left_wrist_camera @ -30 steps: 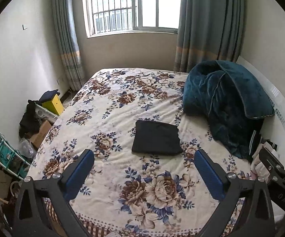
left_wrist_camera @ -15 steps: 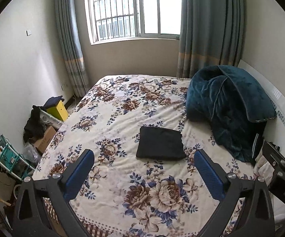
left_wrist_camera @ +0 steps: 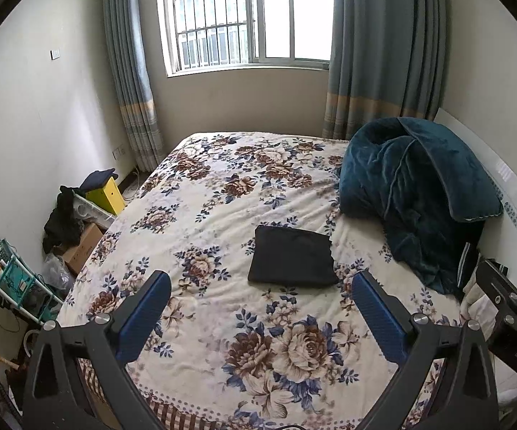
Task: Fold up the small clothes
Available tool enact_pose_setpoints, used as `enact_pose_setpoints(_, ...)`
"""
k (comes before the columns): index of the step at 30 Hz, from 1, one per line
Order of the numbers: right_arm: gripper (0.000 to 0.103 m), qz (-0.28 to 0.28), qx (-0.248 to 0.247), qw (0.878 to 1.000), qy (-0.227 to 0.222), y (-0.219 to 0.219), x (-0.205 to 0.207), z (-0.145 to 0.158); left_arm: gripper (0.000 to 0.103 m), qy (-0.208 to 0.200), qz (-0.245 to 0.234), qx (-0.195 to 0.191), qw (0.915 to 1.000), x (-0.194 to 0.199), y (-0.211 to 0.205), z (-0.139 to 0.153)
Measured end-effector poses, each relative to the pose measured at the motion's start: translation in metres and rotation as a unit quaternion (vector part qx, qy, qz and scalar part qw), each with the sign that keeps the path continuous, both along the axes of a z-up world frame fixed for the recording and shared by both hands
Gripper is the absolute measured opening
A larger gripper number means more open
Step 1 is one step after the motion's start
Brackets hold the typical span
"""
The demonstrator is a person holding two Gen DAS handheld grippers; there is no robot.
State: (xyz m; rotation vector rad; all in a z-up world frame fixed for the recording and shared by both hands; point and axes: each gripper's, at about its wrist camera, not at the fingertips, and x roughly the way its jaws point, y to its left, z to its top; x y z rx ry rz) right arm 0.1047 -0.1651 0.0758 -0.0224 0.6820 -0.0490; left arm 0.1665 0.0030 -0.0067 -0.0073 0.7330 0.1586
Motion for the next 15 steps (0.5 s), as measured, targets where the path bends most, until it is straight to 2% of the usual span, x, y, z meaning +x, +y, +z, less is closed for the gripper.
enact_pose_setpoints(15,0.103,0.002,0.0,1.0,0.001,0.0046,-0.0012,-0.0013,0.103,0.003,-0.004,0.002,1.0,0.0031,0.0017,-0.0012)
